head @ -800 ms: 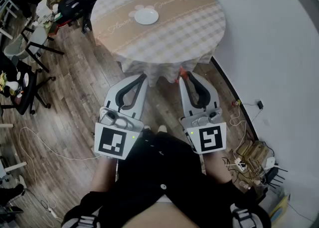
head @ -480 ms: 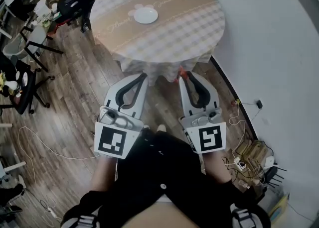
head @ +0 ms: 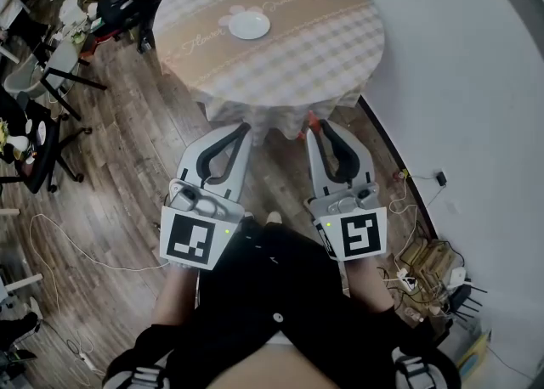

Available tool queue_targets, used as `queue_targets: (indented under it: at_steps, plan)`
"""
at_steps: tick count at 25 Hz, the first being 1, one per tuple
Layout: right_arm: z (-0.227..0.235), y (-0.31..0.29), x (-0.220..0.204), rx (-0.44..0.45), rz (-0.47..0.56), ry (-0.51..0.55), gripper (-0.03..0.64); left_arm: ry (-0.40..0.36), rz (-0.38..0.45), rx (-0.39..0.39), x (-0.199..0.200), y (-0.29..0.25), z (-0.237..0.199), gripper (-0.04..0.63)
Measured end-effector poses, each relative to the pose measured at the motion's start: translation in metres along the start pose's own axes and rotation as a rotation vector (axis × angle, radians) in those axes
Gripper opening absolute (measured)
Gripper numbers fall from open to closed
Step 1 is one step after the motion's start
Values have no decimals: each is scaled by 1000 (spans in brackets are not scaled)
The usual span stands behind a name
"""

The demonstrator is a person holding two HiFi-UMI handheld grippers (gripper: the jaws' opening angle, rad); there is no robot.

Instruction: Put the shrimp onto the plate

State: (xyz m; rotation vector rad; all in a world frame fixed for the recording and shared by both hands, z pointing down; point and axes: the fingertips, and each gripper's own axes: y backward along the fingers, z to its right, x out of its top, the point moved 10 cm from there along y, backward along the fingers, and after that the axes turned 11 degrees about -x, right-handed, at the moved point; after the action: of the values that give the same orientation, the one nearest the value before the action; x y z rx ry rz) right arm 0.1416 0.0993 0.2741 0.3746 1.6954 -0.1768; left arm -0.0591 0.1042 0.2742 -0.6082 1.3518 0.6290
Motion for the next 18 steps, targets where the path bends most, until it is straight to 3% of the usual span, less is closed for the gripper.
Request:
queue_targets:
  at_steps: [18]
  plan:
    - [-5, -6, 0, -12, -1, 10, 49, -7, 14, -12, -1, 0, -10, 3]
